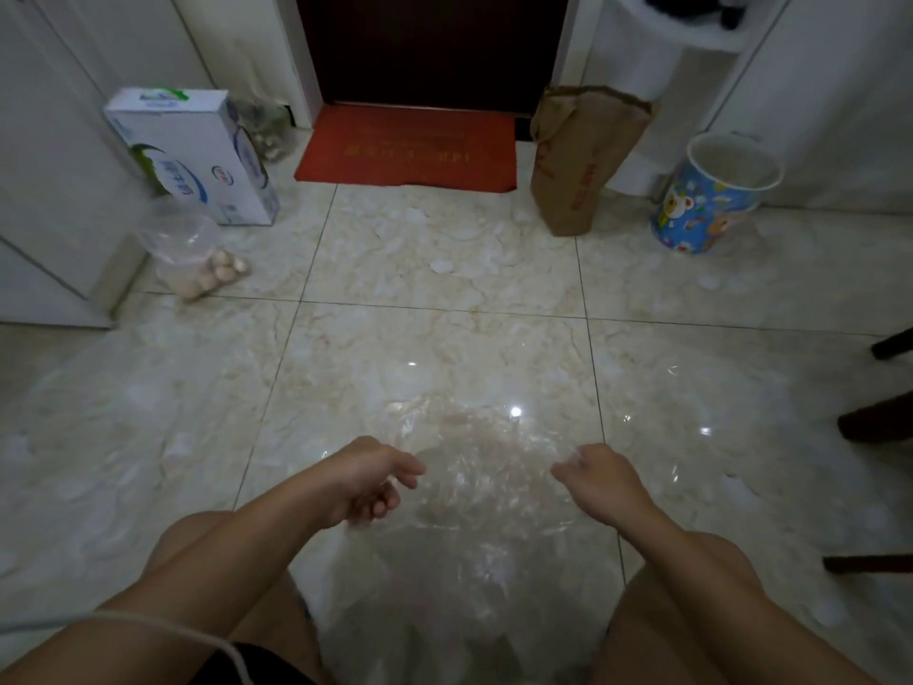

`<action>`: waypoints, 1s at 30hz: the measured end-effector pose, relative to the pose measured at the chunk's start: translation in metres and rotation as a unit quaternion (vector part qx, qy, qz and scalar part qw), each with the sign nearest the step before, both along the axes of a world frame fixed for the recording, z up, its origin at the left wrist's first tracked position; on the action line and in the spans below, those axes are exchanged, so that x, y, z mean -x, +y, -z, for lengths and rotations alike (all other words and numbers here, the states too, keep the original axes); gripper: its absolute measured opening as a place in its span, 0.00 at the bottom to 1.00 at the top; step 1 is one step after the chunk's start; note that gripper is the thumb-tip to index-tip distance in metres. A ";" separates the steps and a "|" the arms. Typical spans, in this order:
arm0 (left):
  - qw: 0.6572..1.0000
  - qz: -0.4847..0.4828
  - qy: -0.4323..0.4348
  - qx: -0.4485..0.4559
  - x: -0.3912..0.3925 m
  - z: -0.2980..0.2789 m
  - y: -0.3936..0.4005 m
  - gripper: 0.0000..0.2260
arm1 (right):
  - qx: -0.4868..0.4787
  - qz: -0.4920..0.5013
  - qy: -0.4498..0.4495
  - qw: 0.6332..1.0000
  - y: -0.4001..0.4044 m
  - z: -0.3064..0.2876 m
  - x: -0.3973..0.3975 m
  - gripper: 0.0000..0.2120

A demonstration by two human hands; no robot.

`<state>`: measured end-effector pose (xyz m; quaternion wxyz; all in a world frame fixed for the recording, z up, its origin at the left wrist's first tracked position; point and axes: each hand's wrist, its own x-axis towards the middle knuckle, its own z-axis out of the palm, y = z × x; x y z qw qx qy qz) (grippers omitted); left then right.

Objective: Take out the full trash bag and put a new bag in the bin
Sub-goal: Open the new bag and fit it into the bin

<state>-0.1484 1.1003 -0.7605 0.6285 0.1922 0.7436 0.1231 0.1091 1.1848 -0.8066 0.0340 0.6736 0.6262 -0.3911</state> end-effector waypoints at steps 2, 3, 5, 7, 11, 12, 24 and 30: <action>0.999 0.008 0.007 -0.036 0.001 0.003 -0.001 0.12 | -0.012 0.002 0.006 1.000 -0.007 0.002 0.004 0.12; 0.999 -0.002 0.006 -0.048 0.002 0.002 -0.003 0.12 | -0.008 0.010 0.004 1.000 -0.013 0.001 0.007 0.13; 0.998 -0.025 -0.007 -0.065 0.002 -0.006 -0.015 0.11 | -0.065 0.045 0.002 0.997 -0.032 -0.004 0.010 0.30; 0.996 -0.030 -0.021 -0.085 0.002 -0.017 -0.027 0.11 | -0.259 0.030 0.003 0.965 -0.055 -0.017 0.017 0.38; 0.991 -0.026 -0.066 -0.115 0.000 -0.046 -0.046 0.12 | -0.484 -0.254 0.096 0.832 -0.096 -0.045 0.055 0.14; 0.989 -0.019 -0.078 -0.121 -0.001 -0.054 -0.051 0.12 | -0.455 -0.339 0.098 0.817 -0.105 -0.046 0.066 0.12; 0.970 -0.063 -0.072 -0.221 0.007 -0.106 -0.098 0.10 | -0.507 -0.212 0.012 0.835 -0.119 -0.030 0.045 0.10; 0.971 -0.061 -0.079 -0.217 0.001 -0.111 -0.103 0.10 | -0.149 0.048 -0.011 0.988 -0.104 -0.030 0.021 0.49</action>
